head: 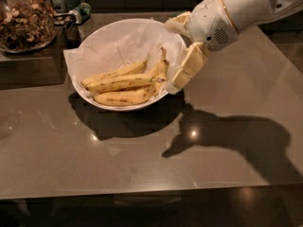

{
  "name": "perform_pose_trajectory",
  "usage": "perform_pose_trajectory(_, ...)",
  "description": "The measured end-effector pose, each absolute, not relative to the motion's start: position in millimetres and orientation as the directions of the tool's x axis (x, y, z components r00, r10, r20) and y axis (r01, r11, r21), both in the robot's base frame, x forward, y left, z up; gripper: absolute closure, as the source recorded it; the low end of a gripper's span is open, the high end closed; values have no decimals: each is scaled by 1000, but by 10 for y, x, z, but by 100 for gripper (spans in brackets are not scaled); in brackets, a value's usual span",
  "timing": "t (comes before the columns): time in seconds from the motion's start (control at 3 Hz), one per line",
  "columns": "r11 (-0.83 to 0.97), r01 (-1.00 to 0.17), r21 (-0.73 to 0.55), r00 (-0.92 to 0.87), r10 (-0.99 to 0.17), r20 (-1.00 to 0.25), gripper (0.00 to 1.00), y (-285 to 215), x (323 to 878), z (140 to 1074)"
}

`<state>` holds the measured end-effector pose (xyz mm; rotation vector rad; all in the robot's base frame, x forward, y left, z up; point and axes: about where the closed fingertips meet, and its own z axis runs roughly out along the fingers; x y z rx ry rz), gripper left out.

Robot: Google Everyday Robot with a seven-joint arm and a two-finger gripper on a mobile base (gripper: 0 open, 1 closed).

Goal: Pick banana from white bowl

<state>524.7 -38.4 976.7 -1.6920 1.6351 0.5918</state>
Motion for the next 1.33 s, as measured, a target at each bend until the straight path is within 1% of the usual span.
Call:
perform_pose_trajectory(0.33,55,-985,-161,85,-657,-749,0,-349,5267,9704)
perform_pose_trajectory(0.67,37,-990,-140,85,-635,-768,0,-193,5424,9542)
perform_pose_trajectory(1.33,36,-990,-137,83,-634,-769,37,-191,5428,9529)
